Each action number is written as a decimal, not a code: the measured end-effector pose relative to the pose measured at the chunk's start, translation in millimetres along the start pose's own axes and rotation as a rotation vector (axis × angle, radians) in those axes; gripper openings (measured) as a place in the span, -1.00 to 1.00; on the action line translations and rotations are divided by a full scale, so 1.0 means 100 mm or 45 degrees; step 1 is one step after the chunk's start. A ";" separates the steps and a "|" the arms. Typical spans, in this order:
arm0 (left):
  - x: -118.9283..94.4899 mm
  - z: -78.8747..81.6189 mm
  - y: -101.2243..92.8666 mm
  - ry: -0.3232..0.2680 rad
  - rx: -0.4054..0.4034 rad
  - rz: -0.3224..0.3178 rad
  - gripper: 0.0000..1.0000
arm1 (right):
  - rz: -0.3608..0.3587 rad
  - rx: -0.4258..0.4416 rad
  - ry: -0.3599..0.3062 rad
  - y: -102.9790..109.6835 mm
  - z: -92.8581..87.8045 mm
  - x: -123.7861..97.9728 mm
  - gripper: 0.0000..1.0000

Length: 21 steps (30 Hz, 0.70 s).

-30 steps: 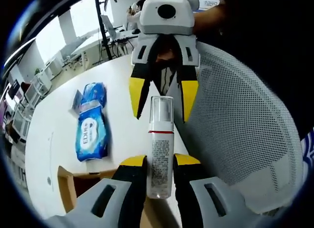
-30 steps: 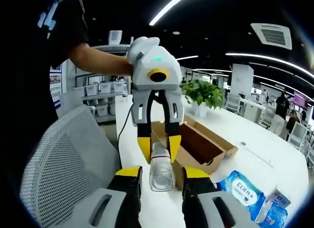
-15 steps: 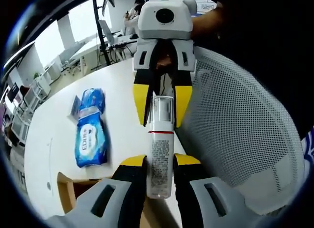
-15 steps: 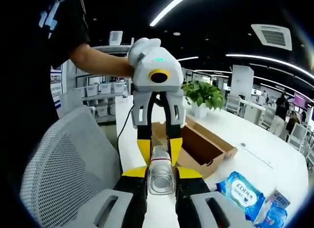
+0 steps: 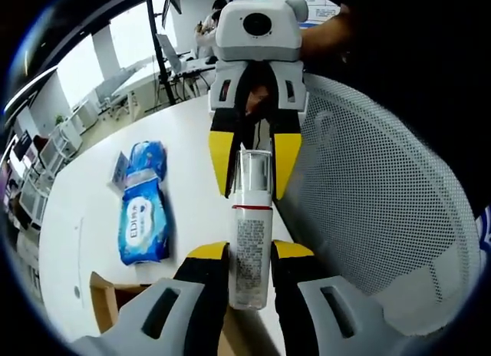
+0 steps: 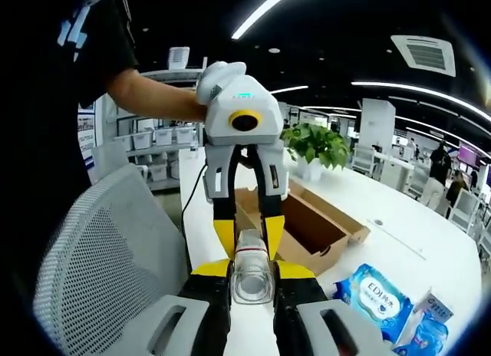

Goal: Operate the shoe box by opening the lid, removing the specified soft item, and placing it in the target area until the item is outside and the box remains undamaged.

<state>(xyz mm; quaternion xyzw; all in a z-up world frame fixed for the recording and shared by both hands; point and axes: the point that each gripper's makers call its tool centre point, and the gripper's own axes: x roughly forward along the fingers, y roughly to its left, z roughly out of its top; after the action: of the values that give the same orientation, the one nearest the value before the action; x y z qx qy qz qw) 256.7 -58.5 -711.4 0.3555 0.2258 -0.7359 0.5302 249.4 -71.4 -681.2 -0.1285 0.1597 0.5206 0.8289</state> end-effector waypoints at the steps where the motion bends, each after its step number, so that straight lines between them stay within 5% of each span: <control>1: 0.00 0.00 0.00 0.001 0.000 0.001 -0.59 | -0.001 0.002 0.000 0.00 0.00 0.00 -0.69; 21: -0.09 0.02 0.15 -0.079 -0.061 0.119 -0.30 | 0.014 -0.026 0.030 -0.05 -0.02 0.07 -0.70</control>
<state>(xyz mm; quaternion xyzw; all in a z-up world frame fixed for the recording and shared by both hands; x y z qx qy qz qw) 272.3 -59.3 -702.7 0.3298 0.2098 -0.7155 0.5791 256.5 -68.7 -685.1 -0.1422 0.1647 0.5253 0.8226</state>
